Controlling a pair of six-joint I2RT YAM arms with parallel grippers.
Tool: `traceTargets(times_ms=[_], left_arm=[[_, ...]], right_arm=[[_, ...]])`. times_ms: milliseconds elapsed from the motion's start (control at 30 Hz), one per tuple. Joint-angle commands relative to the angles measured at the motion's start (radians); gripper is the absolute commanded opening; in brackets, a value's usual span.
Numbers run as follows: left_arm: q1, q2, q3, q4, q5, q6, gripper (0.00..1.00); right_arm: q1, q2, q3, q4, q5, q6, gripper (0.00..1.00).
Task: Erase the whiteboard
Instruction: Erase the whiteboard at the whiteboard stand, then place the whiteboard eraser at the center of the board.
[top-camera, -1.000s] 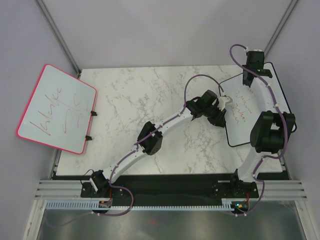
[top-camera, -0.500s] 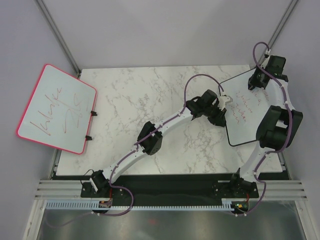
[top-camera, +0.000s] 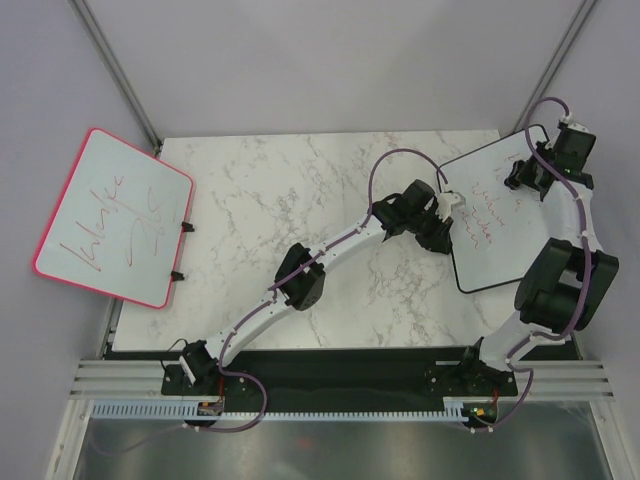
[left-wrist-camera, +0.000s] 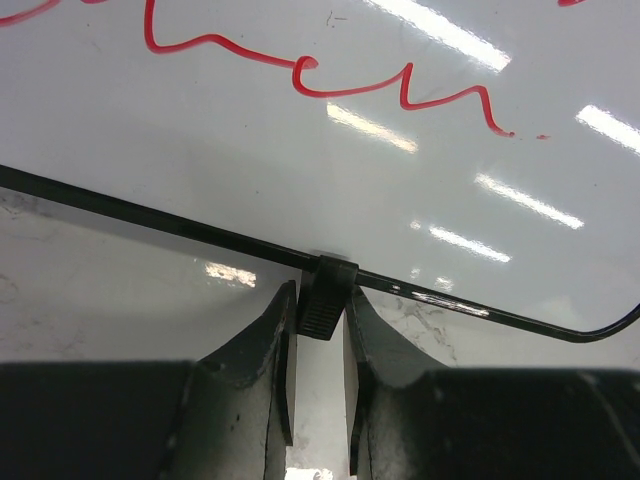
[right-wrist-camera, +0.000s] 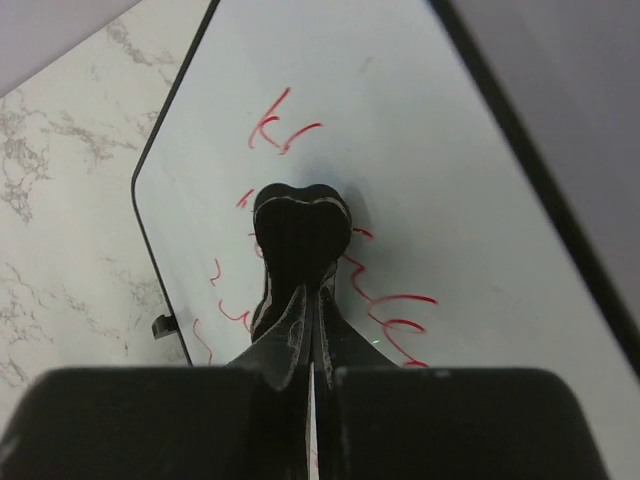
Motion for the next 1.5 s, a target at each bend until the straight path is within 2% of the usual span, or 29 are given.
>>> traceTargets(times_ms=[0, 333, 600, 733, 833, 900, 1100, 1133, 1233, 1267, 1367, 1400, 1467], left_arm=[[0.011, 0.022, 0.021, -0.056, -0.017, -0.068, 0.02], [0.01, 0.022, 0.021, -0.056, -0.017, -0.066, 0.02], [0.008, 0.022, 0.021, -0.056, -0.017, -0.065, 0.02], [0.008, 0.022, 0.022, -0.056, -0.017, -0.066, 0.02], [0.01, 0.023, 0.024, -0.056, -0.017, -0.066, 0.02], [0.01, 0.023, 0.024, -0.056, -0.017, -0.066, 0.02], [0.006, 0.02, 0.021, -0.056, -0.027, -0.06, 0.02], [0.005, 0.02, 0.019, -0.056, -0.03, -0.059, 0.02], [0.002, 0.019, 0.019, -0.056, -0.036, -0.053, 0.02], [-0.001, 0.017, 0.018, -0.058, -0.037, -0.051, 0.02], [-0.003, 0.014, 0.01, -0.061, -0.045, -0.043, 0.02], [-0.003, 0.012, 0.01, -0.061, -0.045, -0.04, 0.02], [-0.003, 0.012, 0.008, -0.061, -0.045, -0.04, 0.02]], right_arm=[[-0.034, -0.089, -0.027, 0.011, 0.074, -0.014, 0.0], [-0.019, -0.085, -0.01, 0.0, 0.02, -0.008, 0.0], [0.123, -0.085, 0.012, -0.014, 0.02, -0.007, 0.0], [0.169, -0.126, -0.014, -0.127, 0.06, -0.01, 0.0], [0.197, -0.237, -0.129, -0.176, 0.054, 0.054, 0.0], [0.202, -0.365, -0.219, -0.192, 0.041, 0.085, 0.0], [0.246, -0.625, -0.177, -0.524, 0.137, 0.03, 0.0], [0.248, -0.648, -0.174, -0.54, 0.105, 0.004, 0.0], [0.26, -0.715, -0.197, -0.565, -0.276, -0.054, 0.0], [0.287, -0.723, -0.232, -0.571, -0.481, -0.077, 0.0], [0.385, -0.749, -0.313, -0.572, -0.583, -0.111, 0.0], [0.478, -0.763, -0.335, -0.551, -0.575, -0.116, 0.0], [0.559, -0.804, -0.376, -0.522, -0.54, -0.11, 0.0]])
